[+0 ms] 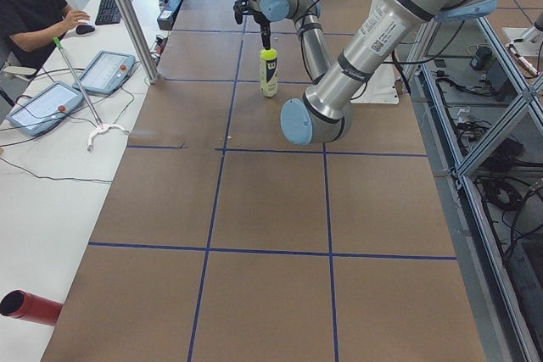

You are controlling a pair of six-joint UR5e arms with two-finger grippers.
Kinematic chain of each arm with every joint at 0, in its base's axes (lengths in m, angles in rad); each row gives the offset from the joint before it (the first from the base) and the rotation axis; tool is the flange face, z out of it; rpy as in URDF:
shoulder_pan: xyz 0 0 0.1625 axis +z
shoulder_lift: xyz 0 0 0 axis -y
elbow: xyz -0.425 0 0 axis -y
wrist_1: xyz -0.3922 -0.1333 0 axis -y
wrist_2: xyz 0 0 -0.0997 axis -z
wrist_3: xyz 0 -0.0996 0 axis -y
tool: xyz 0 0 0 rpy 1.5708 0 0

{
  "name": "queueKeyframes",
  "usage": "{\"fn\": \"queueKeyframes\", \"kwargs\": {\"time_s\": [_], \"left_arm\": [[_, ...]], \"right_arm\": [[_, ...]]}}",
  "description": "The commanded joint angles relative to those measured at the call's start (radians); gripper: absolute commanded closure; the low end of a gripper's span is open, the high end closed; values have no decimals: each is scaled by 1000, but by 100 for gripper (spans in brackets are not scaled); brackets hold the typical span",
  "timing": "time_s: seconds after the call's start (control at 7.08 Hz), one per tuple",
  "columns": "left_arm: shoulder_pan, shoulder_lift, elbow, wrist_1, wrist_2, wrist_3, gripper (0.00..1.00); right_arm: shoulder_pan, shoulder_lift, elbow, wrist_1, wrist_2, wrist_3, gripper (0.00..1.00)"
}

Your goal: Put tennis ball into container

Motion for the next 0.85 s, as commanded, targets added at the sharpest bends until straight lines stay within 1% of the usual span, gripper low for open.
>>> {"fn": "queueKeyframes", "kwargs": {"time_s": [0.0, 0.14, 0.28, 0.42, 0.71], "left_arm": [[0, 9, -8, -1, 0, 3, 0], [-4, 16, -23, -1, 1, 9, 0], [-23, 48, -40, -2, 1, 16, 0], [-65, 100, -77, -1, 0, 84, 0], [-189, 226, -83, 1, 0, 321, 0]], "right_arm": [[0, 0, 0, 0, 0, 0, 0], [0, 0, 0, 0, 0, 0, 0], [-2, 0, 0, 0, 0, 0, 0], [0, 0, 0, 0, 0, 0, 0], [0, 0, 0, 0, 0, 0, 0]]}}
